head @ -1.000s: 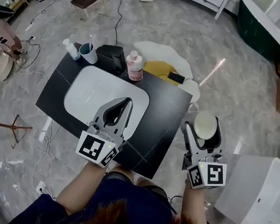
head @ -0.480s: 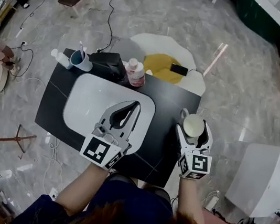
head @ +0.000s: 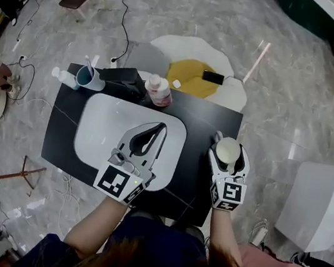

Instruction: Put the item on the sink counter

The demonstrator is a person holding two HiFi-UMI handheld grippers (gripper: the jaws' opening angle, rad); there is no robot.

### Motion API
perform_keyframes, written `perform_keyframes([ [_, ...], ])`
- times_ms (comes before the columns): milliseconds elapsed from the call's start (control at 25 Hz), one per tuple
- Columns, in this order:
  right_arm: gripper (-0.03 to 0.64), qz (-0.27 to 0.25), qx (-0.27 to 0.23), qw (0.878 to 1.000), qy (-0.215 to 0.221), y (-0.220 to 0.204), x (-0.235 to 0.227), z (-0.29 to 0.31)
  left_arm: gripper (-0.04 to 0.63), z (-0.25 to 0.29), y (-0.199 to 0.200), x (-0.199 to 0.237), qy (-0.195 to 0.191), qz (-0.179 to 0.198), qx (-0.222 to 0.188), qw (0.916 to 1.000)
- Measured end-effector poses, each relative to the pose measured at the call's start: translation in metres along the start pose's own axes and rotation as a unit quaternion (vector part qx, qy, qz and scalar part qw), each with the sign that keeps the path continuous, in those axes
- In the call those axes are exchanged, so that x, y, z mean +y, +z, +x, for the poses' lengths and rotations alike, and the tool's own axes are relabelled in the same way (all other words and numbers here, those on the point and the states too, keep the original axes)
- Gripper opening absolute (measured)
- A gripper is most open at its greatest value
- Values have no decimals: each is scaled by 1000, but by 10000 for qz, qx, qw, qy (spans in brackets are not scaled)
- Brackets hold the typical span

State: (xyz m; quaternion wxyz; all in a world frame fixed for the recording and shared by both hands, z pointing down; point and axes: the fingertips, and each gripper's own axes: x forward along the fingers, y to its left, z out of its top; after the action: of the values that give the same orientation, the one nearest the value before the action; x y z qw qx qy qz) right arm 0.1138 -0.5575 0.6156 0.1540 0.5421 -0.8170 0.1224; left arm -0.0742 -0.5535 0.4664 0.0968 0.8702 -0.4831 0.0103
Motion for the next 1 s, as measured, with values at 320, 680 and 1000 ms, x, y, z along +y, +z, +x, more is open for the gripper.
perform_keyframes([
  [320,433,-141,148,9998,-13,-16,2,-6,23,3,2,-4,-15,27,-3,10000],
  [680,445,-65,-208,9993,301,28,7,-27,23,-9,21,-20,103,69,-173,9998],
  [1000,122,96,-1111,9928,428,134,2,-80,23,-29,74,-40,416,235,-659,9967],
])
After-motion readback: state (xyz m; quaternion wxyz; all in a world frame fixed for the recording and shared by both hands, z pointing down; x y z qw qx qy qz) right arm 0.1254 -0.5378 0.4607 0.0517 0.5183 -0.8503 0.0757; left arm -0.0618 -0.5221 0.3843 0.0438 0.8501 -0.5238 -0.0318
